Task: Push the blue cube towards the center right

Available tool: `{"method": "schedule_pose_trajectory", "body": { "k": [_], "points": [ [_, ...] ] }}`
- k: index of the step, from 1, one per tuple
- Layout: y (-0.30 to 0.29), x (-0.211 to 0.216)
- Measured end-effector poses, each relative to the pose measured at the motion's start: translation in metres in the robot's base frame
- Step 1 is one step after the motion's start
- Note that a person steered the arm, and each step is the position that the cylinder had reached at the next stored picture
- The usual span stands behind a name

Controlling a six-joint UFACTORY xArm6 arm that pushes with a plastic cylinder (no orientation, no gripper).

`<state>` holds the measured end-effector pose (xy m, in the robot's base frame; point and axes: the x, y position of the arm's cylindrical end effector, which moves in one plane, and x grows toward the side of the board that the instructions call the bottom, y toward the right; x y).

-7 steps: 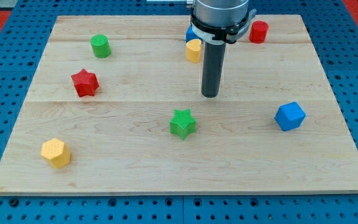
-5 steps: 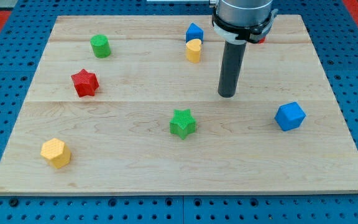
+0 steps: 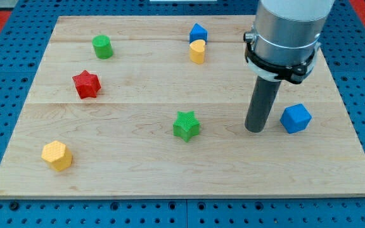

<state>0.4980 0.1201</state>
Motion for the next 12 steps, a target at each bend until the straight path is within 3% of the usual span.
{"method": "schedule_pose_trajectory", "body": {
  "k": [1,5,7,12],
  "points": [
    [0.0,0.03],
    [0.059,0.041],
    [0.082,0.031],
    [0.079,-0.052]
  ]
}}
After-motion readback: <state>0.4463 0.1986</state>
